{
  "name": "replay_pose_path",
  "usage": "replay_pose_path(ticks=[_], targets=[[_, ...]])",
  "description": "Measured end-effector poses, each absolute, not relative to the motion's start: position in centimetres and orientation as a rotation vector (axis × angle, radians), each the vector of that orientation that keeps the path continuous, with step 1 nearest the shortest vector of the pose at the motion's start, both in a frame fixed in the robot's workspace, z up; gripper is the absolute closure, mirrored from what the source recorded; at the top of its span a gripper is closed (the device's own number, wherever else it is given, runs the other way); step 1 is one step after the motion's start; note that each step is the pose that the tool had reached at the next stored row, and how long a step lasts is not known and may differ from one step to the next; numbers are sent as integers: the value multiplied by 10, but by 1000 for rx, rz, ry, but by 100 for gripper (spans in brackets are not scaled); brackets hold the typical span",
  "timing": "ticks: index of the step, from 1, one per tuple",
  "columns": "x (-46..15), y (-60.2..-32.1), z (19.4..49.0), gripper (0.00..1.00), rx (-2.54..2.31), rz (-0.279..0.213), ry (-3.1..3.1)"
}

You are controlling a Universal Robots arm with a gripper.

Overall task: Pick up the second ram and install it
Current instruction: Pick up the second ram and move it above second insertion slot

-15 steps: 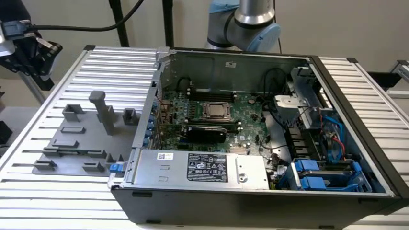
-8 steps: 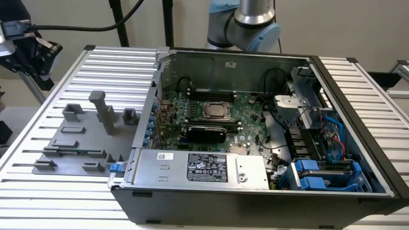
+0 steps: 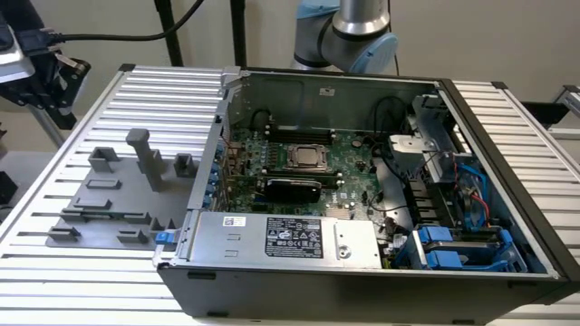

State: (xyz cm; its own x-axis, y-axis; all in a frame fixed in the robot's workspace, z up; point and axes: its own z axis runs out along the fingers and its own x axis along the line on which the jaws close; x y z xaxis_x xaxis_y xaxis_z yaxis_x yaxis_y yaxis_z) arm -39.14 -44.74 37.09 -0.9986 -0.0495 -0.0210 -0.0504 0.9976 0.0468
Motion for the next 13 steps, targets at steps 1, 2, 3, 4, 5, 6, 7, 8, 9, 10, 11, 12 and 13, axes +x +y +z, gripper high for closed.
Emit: replay_pose_path(ticks=[1, 2, 3, 4, 5, 6, 7, 8, 9, 10, 11, 12, 13], targets=[[-391, -447, 370, 100, -107, 74, 3120], [-391, -447, 370, 100, -135, 74, 3119], [-391, -447, 369, 100, -163, 75, 3118], [-391, -447, 368, 100, -191, 75, 3117], [-391, -447, 367, 100, -219, 75, 3115], [-391, -447, 367, 100, -247, 75, 3114], [-391, -447, 366, 100, -278, 76, 3112], [-391, -447, 365, 100, -306, 76, 3109], [-391, -447, 364, 100, -334, 76, 3107], [-391, -447, 364, 100, -362, 76, 3104], [-391, -447, 363, 100, -390, 77, 3101], [-391, -447, 362, 100, -418, 77, 3098], [-391, -447, 361, 100, -447, 77, 3094]])
